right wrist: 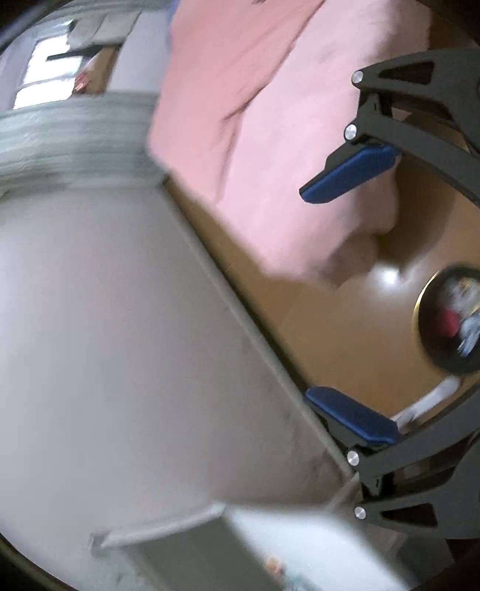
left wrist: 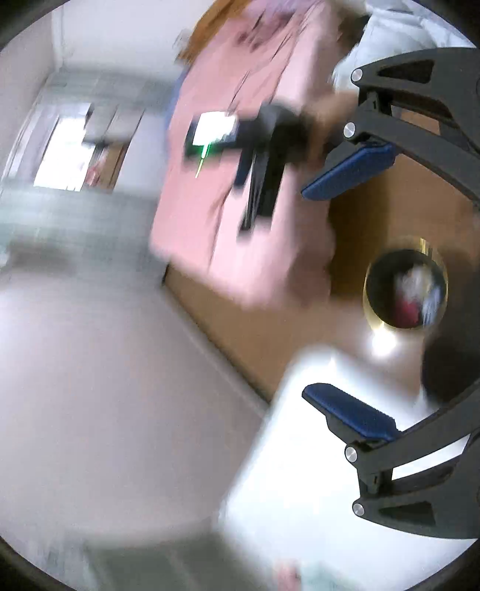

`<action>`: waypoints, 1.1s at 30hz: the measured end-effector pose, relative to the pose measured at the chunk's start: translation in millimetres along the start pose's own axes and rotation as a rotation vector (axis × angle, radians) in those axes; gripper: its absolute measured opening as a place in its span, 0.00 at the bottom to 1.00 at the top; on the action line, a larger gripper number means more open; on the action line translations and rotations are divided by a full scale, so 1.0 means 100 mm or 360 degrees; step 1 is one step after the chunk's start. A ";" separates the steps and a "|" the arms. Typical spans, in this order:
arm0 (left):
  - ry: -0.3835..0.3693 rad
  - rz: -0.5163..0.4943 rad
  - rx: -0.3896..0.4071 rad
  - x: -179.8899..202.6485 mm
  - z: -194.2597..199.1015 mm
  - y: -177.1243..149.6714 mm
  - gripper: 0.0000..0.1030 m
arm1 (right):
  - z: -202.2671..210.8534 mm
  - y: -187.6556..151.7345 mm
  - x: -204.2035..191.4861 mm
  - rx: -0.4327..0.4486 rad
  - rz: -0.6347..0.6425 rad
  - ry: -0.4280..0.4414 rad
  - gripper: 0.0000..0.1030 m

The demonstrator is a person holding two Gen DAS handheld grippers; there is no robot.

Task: Collect trash
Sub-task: 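Lift both tools away from the bin back toward the desk, then grasp the white ring with left tool while right tool grasps the pink popsicle box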

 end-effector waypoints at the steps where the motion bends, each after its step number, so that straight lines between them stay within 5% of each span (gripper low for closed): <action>1: 0.0104 0.0028 0.0022 -0.28 0.15 0.02 0.93 | 0.02 0.07 -0.16 0.0023 0.0025 0.0055 0.93; 6: 0.0992 0.0432 -0.0033 -2.38 1.25 -0.38 0.93 | -0.04 0.21 -1.46 0.0027 0.0334 0.0423 0.93; 10: 0.1297 0.0744 -0.0116 -3.25 1.95 -0.93 0.93 | -0.10 0.12 -2.46 -0.0011 0.0567 0.0657 0.93; 13: 0.1321 0.0792 -0.0172 -3.57 2.05 -1.09 0.93 | -0.08 0.08 -3.02 -0.0015 0.0624 0.0798 0.93; 20: 0.1137 0.0692 -0.0388 -3.88 1.35 -1.27 0.91 | -0.08 -0.04 -3.82 -0.0087 0.0644 0.0954 0.93; 22: 0.1109 0.0675 -0.0439 -3.96 1.19 -1.29 0.82 | -0.09 -0.04 -3.97 -0.0095 0.0660 0.0957 0.93; 24: 0.1122 0.0594 -0.0452 -4.08 1.13 -1.28 0.62 | -0.10 -0.03 -4.06 -0.0101 0.0664 0.0976 0.93; 25: 0.1115 0.0576 -0.0451 -4.09 1.13 -1.26 0.55 | -0.13 -0.02 -4.12 -0.0110 0.0664 0.0985 0.93; 26: 0.1094 0.0588 -0.0434 -4.11 1.14 -1.25 0.36 | -0.17 -0.01 -4.19 -0.0128 0.0662 0.0992 0.93; 29: 0.1079 0.0723 -0.0334 -4.18 1.32 -1.26 0.36 | -0.31 -0.06 -4.38 -0.0211 0.0662 0.0999 0.93; 33: 0.1281 0.0763 -0.0176 -4.40 1.79 -1.23 0.36 | -0.58 -0.21 -4.94 -0.0370 0.0696 0.1054 0.93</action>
Point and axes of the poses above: each gripper's, at about its wrist camera, not at the fingertips, and z roughly against the way its jaws point, x to its right, y to its top, the point moved 10 cm from there along -z, roughly the way its jaws point, and after that the axes turned 10 degrees about x, right-handed, at the moved point
